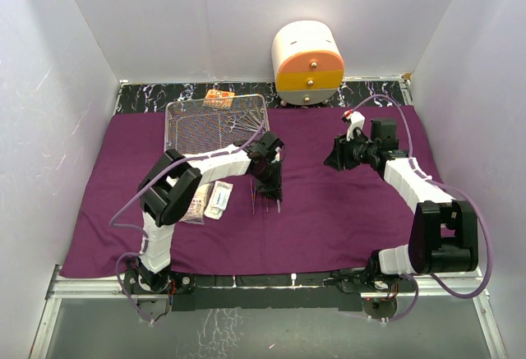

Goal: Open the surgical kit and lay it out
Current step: Place the medical item in the surgical kit.

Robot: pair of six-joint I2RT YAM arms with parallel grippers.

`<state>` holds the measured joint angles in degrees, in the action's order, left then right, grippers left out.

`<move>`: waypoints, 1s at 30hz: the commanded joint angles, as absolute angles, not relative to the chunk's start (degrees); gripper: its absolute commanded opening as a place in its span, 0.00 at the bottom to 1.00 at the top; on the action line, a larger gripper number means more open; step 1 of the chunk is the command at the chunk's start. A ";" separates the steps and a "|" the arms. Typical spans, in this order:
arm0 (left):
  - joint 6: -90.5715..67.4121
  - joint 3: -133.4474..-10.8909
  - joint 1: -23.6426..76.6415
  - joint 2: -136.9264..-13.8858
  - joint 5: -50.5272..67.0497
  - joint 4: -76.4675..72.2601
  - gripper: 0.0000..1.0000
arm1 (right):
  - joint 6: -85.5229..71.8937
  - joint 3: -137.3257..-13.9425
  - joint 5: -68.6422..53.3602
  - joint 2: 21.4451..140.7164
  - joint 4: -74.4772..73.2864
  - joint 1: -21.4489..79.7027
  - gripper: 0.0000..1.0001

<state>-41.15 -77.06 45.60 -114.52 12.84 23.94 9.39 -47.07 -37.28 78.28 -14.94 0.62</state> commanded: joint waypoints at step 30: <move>-27.76 -82.19 46.19 -112.12 8.73 20.13 0.28 | 10.98 -47.24 -39.80 77.45 -13.82 0.35 0.38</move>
